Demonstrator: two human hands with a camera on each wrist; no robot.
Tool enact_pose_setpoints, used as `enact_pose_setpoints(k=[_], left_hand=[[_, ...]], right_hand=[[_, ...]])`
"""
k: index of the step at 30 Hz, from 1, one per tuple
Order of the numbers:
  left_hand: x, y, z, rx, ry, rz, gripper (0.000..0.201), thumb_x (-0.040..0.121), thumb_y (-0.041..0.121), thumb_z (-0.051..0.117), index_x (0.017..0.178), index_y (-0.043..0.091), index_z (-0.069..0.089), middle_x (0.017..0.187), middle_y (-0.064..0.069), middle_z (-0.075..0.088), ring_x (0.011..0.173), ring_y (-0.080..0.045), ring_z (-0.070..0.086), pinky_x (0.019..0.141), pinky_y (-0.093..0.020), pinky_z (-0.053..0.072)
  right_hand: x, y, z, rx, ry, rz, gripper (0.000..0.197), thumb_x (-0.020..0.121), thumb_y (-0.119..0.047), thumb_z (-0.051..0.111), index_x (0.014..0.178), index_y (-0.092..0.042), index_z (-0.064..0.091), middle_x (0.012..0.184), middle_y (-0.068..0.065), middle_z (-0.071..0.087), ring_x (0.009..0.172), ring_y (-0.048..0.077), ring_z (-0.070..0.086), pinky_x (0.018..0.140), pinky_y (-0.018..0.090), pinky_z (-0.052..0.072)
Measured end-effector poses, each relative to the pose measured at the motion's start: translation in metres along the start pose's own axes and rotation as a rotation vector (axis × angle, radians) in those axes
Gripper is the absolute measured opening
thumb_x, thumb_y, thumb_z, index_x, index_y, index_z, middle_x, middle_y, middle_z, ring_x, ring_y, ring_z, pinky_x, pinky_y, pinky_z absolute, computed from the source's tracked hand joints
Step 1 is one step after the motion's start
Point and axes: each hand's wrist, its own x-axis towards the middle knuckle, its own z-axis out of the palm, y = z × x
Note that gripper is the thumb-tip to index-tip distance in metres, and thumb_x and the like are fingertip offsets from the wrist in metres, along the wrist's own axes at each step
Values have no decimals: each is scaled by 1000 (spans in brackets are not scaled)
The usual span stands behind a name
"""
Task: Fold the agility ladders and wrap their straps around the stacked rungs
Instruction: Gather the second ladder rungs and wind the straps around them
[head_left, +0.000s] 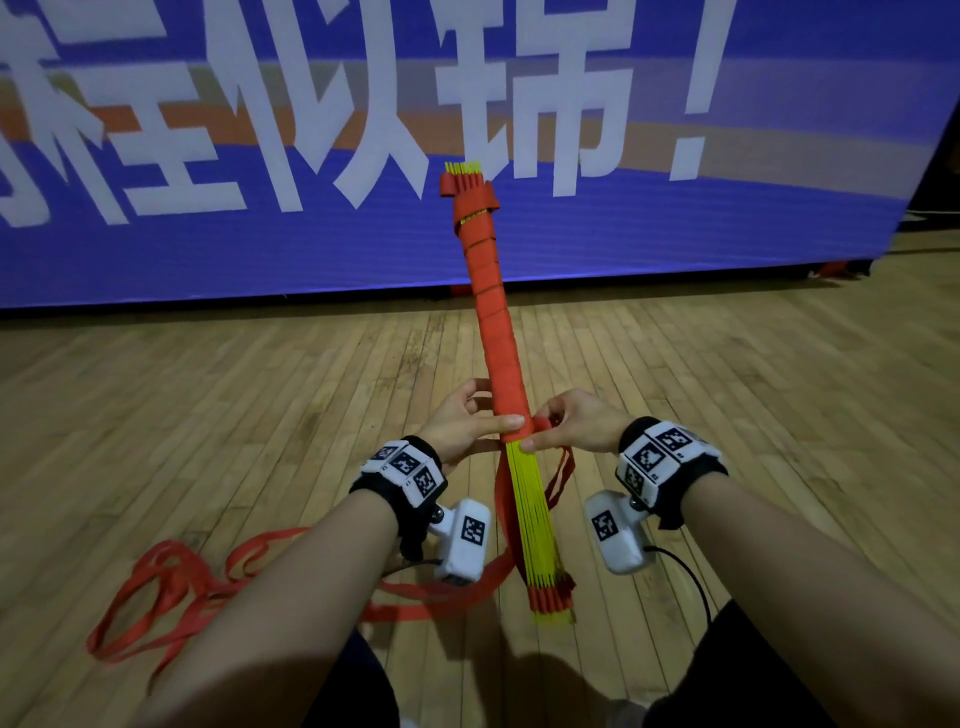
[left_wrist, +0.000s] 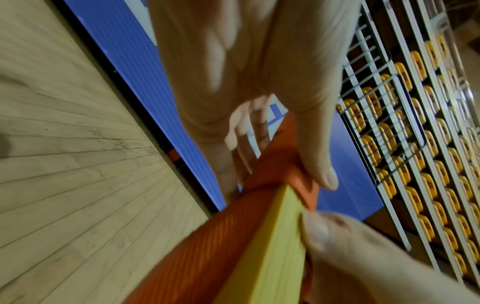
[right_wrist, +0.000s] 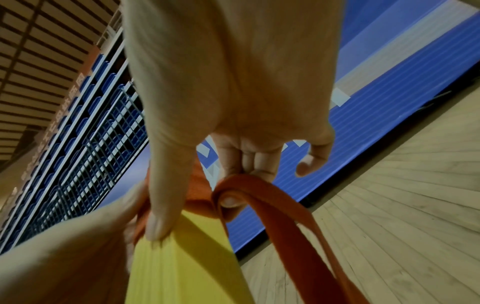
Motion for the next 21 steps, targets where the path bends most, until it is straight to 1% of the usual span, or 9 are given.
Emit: enact_pose_setpoints(k=[2, 4, 7, 10, 13, 16, 18, 20, 21], left_hand=[[-1, 1, -4, -37, -96, -23, 48, 81, -5, 67, 118, 16, 45, 111, -13, 67, 98, -24, 67, 85, -38, 56], [-2, 2, -6, -47, -132, -22, 49, 82, -9, 65, 118, 17, 43, 108, -12, 67, 99, -24, 67, 87, -40, 55], [-1, 1, -4, -43, -104, -10, 54, 79, -9, 67, 120, 16, 42, 111, -10, 64, 100, -25, 66, 86, -41, 55], [-1, -2, -1, -40, -71, 5, 60, 79, -5, 70, 125, 18, 39, 116, -11, 62, 103, -25, 65, 84, -41, 55], [-2, -4, 2, -47, -49, 18, 63, 81, -2, 69, 129, 20, 35, 115, -12, 63, 99, -24, 66, 81, -39, 56], [-2, -5, 4, -43, -47, 17, 59, 82, -2, 67, 128, 18, 35, 117, -17, 62, 97, -26, 66, 82, -41, 57], [-2, -6, 5, -34, -35, 16, 59, 81, -3, 67, 126, 17, 36, 120, -20, 60, 99, -29, 65, 83, -44, 56], [-2, -7, 6, -18, -13, 19, 61, 80, -3, 69, 127, 16, 35, 122, -20, 60, 102, -32, 64, 84, -45, 56], [-1, -7, 6, -11, -2, 22, 63, 80, -2, 70, 129, 15, 35, 122, -20, 59, 104, -32, 64, 84, -45, 56]], right_hand=[[-2, 2, -3, 42, -1, -14, 18, 77, -28, 77, 71, -19, 62, 81, 0, 62, 80, 10, 56, 72, 23, 42], [-4, 2, -6, 68, 2, -22, 17, 76, -25, 78, 72, -19, 62, 85, 1, 65, 85, 13, 59, 75, 22, 43], [-6, 2, -6, 80, 0, -27, 14, 77, -21, 77, 74, -20, 63, 97, 9, 68, 93, 16, 61, 77, 20, 44], [-6, 1, -6, 89, 1, -27, 10, 79, -22, 74, 77, -23, 64, 104, 10, 69, 99, 19, 62, 83, 24, 45], [-4, 1, -6, 44, -33, -26, 6, 82, -25, 72, 82, -24, 66, 97, 4, 68, 92, 13, 61, 81, 24, 45], [-1, 4, -4, 26, -44, -34, 8, 81, -25, 73, 83, -18, 68, 83, 1, 66, 78, 11, 60, 79, 24, 47], [0, 4, -3, 15, -48, -42, 10, 83, -24, 72, 84, -14, 69, 74, -3, 64, 70, 8, 59, 74, 22, 47], [-1, 5, -4, 16, -64, -46, 10, 87, -24, 67, 84, -15, 68, 71, -5, 63, 69, 5, 58, 72, 18, 45], [-2, 6, -4, 28, -76, -51, 11, 90, -25, 63, 82, -18, 67, 72, -6, 63, 71, 5, 59, 75, 19, 46]])
